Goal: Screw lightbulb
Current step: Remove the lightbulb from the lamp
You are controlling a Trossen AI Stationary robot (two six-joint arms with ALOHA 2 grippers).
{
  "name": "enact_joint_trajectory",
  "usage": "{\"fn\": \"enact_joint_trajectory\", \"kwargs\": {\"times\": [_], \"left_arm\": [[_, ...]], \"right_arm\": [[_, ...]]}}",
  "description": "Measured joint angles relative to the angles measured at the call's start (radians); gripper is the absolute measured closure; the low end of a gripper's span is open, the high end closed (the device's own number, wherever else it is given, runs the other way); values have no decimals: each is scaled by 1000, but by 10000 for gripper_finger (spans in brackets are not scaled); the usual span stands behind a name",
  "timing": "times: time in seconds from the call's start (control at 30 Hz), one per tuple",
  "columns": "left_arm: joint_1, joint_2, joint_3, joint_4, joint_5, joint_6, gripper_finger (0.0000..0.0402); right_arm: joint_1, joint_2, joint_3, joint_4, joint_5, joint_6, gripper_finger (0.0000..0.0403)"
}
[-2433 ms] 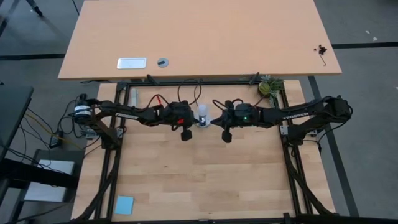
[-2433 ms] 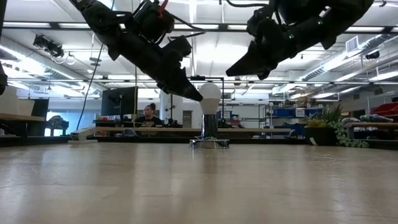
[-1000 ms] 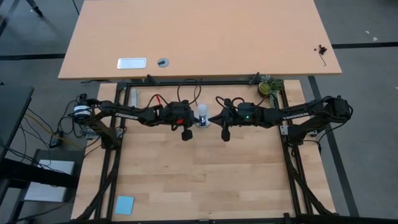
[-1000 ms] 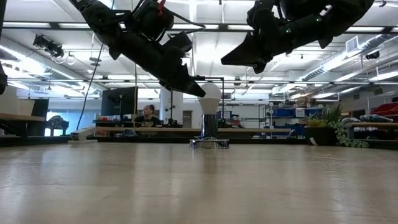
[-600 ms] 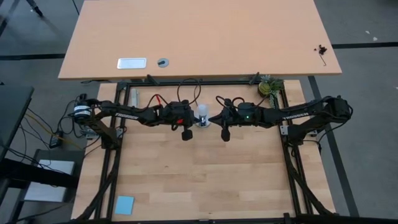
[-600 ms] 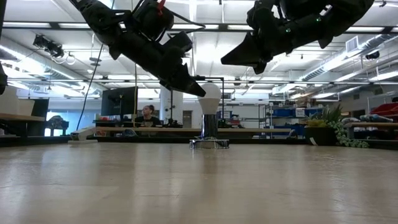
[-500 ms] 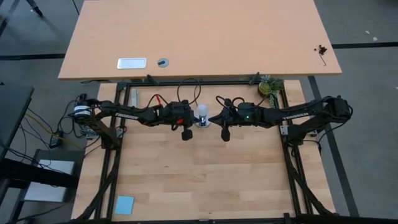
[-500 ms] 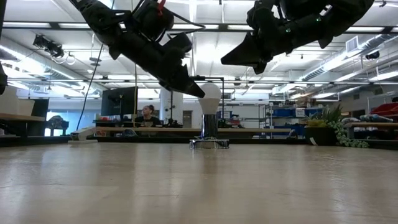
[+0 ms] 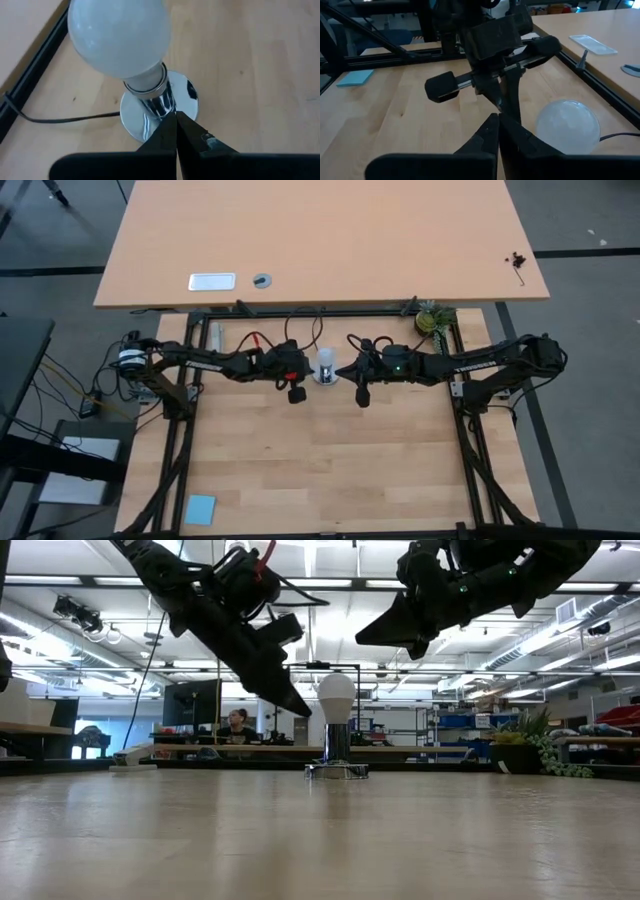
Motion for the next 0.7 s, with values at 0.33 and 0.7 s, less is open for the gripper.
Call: {"fn": "enact_joint_trajectory", "kwargs": {"times": [0.33,0.7], "left_arm": [[0,-18,-117,137,27,-38,401],[0,-38,-218,266,96,-71,401]], "right_arm": [[0,0,0,-1,0,-3,385],[0,0,0,-7,0,-3,386]]}}
